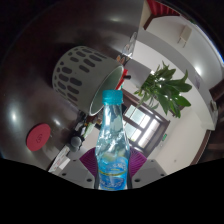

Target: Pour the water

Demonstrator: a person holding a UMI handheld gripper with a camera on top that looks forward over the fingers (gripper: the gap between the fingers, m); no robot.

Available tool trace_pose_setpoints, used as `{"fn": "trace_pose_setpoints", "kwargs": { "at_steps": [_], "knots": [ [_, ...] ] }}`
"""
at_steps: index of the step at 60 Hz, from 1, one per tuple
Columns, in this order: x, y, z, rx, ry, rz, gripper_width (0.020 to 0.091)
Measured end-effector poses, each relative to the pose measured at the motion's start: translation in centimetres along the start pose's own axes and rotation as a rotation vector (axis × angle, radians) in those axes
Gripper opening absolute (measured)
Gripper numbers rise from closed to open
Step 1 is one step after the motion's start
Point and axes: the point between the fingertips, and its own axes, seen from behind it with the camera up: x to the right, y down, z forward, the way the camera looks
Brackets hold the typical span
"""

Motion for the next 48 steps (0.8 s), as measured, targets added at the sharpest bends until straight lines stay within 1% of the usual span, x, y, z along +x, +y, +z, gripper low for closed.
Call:
{"fn": "trace_pose_setpoints", "kwargs": {
  "at_steps": [2, 10, 13, 14, 15, 18, 22, 23, 25, 31, 32, 33, 34, 39, 40, 43, 47, 48],
  "knots": [
    [0.0, 0.2, 0.0, -0.008, 0.001, 0.017, 0.0369],
    [0.7, 1.4, -0.7, -0.002, 0.010, 0.207, 0.0370],
    [1.2, 1.8, -1.2, 0.014, 0.005, 0.387, 0.0372],
    [1.1, 1.9, -1.2, 0.007, 0.006, 0.456, 0.0371],
    [1.2, 2.3, -1.4, 0.017, -0.006, 0.521, 0.0370],
    [1.7, 3.4, -2.1, 0.016, -0.025, 0.718, 0.0368],
    [2.2, 4.8, -2.6, 0.008, -0.043, 0.960, 0.0370],
    [2.1, 4.5, -3.0, -0.010, -0.037, 1.015, 0.0368],
    [2.1, 5.6, -2.8, 0.021, -0.057, 1.143, 0.0369],
    [0.9, 6.4, -3.0, 0.038, -0.147, 1.533, 0.0372],
    [0.5, 5.3, -3.2, 0.025, -0.157, 1.594, 0.0371],
    [-0.4, 6.1, -2.6, 0.042, -0.178, 1.657, 0.0370],
    [-0.8, 6.2, -2.5, 0.042, -0.190, 1.717, 0.0368],
    [-2.3, 6.9, -1.8, 0.061, -0.208, 1.939, 0.0368],
    [-2.1, 5.9, -2.3, 0.047, -0.203, 1.970, 0.0369],
    [-3.7, 6.5, -1.5, 0.091, -0.213, 2.062, 0.0369],
    [-4.9, 6.4, -1.1, 0.103, -0.215, 2.141, 0.0369],
    [-4.6, 5.8, -1.1, 0.099, -0.212, 2.152, 0.0369]
  ]
}}
